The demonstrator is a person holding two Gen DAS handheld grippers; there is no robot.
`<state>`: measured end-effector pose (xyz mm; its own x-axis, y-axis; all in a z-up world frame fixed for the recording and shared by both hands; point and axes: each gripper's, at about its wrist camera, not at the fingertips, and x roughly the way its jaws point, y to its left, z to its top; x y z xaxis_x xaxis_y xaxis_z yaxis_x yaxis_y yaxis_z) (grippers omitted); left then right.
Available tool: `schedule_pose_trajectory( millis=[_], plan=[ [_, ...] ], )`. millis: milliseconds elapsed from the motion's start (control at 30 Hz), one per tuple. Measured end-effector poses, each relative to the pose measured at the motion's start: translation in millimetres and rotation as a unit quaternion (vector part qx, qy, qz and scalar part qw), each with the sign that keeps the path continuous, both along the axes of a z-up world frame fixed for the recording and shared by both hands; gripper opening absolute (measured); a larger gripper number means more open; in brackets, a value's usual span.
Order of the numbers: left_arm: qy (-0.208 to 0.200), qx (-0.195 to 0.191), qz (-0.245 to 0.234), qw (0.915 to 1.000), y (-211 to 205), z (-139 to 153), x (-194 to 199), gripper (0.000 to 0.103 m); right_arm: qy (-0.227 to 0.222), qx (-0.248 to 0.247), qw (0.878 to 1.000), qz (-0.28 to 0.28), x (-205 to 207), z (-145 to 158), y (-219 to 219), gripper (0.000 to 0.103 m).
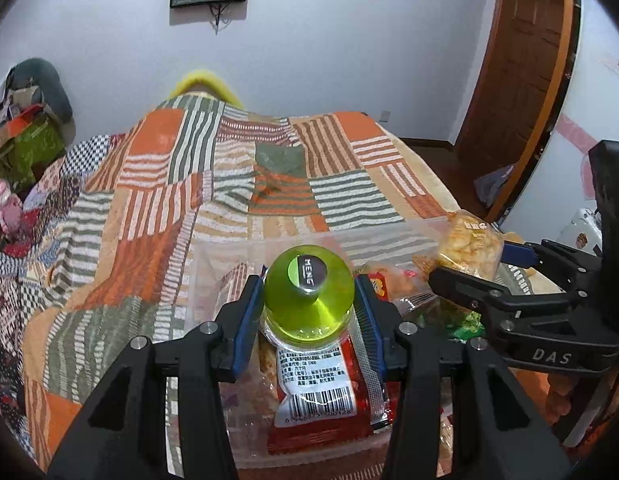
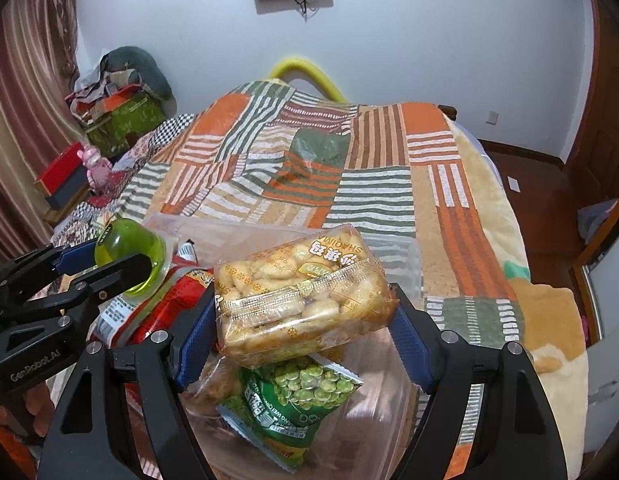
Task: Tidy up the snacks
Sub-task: 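Lift the jar and puffed-snack bag and carry them over the box, then open both tools to drop the jar and puffed-snack bag into the box, then grasp the tan rectangular cake with the right tool while the left grasps the yellow-white snack bag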
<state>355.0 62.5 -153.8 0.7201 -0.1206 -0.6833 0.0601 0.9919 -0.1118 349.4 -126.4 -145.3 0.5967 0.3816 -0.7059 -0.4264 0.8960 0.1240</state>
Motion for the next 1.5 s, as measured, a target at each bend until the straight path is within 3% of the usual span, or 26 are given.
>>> schedule_pose_trajectory(
  millis=[400, 733, 1000, 1333, 1500],
  plan=[
    [-0.033, 0.001, 0.002, 0.9994, -4.4, 26.8, -26.4, 0.047, -0.022, -0.003, 1.0, 0.012, -19.9, 15.8, -6.2, 0.078],
    [-0.043, 0.028, -0.015, 0.9986, -4.5, 36.2, -83.5, 0.065, -0.036, -0.011, 0.999, 0.026, -68.6, 23.0, -16.6, 0.084],
    [-0.009, 0.053, -0.024, 0.9983, -1.8, 5.1, -129.5, 0.07, 0.019, -0.014, 0.999, 0.023, -87.3, -7.2, -12.2, 0.089],
    [0.04, 0.014, -0.015, 0.999, 15.2, -29.0, -148.9, 0.071, 0.076, -0.026, 0.997, 0.012, -76.8, -42.1, 12.3, 0.089],
    [0.057, -0.005, -0.011, 0.9983, 19.4, -37.1, -153.0, 0.071, 0.104, 0.012, 0.994, -0.008, -71.7, -49.2, 4.7, 0.088]
  ],
)
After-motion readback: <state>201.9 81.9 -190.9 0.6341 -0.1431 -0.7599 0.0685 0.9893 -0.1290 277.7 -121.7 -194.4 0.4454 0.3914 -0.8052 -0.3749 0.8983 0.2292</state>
